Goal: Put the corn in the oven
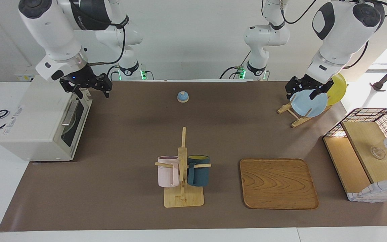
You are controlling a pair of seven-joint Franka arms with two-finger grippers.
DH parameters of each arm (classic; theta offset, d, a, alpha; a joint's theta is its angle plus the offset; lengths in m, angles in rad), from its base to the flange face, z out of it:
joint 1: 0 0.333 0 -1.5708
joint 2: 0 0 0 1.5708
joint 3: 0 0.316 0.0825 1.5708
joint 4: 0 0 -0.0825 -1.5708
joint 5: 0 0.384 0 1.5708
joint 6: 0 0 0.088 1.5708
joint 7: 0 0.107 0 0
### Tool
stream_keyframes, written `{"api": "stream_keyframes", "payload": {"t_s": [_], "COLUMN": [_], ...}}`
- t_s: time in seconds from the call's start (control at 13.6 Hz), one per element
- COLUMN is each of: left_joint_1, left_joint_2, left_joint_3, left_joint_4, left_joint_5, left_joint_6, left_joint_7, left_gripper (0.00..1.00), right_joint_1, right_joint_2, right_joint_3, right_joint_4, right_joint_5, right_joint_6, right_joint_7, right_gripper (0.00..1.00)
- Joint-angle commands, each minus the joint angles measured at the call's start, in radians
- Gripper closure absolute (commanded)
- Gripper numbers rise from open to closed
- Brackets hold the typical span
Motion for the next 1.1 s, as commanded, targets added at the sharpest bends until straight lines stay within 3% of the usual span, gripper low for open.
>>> {"api": "stream_keyframes", "payload": {"t_s": [0.0,1.03], "left_joint_1": [0.009,0.007], "left_joint_2": [-0.024,-0.024], "left_joint_3": [-0.007,-0.007], "left_joint_4": [-0.022,-0.022], "left_joint_5": [0.018,0.018], "left_joint_6": [0.003,0.003], "left_joint_7": [-0.001,-0.001], "left_gripper": [0.0,0.0], "right_joint_1": [-0.025,-0.025], "right_joint_2": [0.005,0.011], "right_joint_3": [0.005,0.008], "right_joint_4": [0.018,0.037], "right_joint_5": [-0.007,-0.01], "right_joint_6": [-0.017,0.017], "right_joint_7": [0.01,-0.007], "right_gripper": [0.0,0.0]}}
